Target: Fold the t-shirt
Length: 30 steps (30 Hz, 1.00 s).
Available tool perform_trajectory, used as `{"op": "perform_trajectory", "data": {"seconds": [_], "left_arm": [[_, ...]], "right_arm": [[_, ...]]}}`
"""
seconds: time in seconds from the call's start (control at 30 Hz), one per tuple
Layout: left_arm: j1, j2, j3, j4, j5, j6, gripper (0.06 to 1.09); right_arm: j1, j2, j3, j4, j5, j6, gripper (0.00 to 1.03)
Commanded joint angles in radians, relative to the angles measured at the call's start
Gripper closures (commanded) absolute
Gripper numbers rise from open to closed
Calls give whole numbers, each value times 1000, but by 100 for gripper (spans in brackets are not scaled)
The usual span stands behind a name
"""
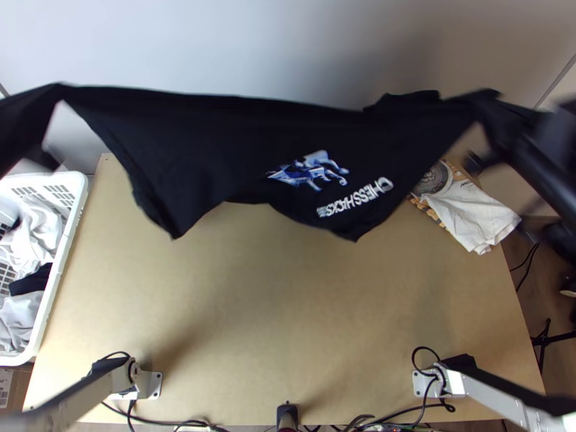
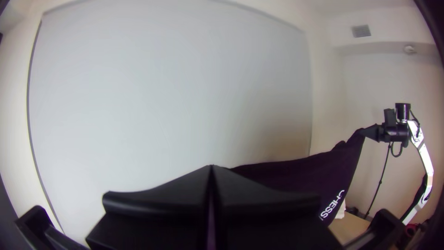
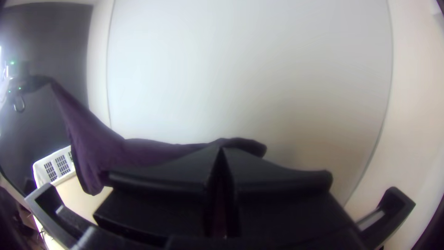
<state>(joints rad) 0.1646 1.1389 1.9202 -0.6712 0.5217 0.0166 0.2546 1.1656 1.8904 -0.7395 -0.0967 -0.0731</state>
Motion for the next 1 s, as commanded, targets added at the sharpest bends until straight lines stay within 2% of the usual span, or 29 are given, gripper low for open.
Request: {"op": "perform_trajectory", "data": {"seconds": [0.0,0.13,0.2,0.27,0.37,0.47,0.57,0.63,0.73,0.97], "left_arm": [[64,-361,-119,-11,-6,60,105],[95,-458,-165,2,-5,62,105],[95,-427,-199,10,-5,26,105],[92,-341,-234,36,-3,-55,105],[46,-139,-263,74,1,-158,105],[-30,105,-259,119,0,-193,105],[-51,317,-224,144,-5,-191,105],[-36,387,-196,137,-17,-187,105],[-23,383,-168,130,-20,-168,105],[-28,140,-70,10,-12,-84,105]], "right_arm": [[44,-330,-109,-8,2,-48,100],[41,-383,-111,-61,-14,-54,100],[37,-376,-165,-23,-12,-39,100],[40,-331,-229,55,-12,-13,100],[38,-173,-281,175,-12,12,100],[25,74,-240,223,-14,22,100],[-18,336,-117,180,-54,38,100],[-41,411,-57,150,-66,55,100],[-48,367,-33,149,-66,59,100],[-61,138,82,52,-66,58,100]]}}
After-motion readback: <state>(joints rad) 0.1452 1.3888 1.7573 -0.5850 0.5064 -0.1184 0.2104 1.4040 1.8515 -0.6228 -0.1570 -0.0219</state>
